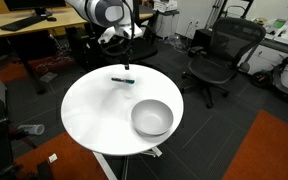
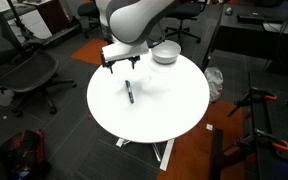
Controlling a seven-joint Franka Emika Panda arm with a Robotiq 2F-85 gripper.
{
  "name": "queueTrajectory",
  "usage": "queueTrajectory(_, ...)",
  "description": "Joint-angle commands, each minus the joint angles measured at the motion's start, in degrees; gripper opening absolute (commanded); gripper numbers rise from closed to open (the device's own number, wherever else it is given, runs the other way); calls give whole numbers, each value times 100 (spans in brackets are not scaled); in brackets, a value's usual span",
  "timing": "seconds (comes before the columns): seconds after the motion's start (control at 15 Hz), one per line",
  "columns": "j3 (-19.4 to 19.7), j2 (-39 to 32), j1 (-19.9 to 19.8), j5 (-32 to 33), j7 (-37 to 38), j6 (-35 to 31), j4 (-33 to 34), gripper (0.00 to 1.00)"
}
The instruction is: Take the marker out of the grey bowl
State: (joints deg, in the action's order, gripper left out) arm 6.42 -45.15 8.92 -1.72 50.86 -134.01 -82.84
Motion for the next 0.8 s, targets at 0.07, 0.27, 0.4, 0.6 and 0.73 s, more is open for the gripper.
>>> queueTrajectory(0.07,-97,1064,-28,-14,-304,-217,-1171,100)
queueTrajectory(0.27,-140,1596,-71,6,-689,-117,-1703,100)
queueTrajectory(0.4,-142,1963,-84,21,-904,-168,-2099,100)
queueTrajectory(0.6,-125,2534,-108,52,-1178,-234,-2706,100)
queueTrajectory(0.73,-120,2910,-143,74,-1289,-256,-3103,100)
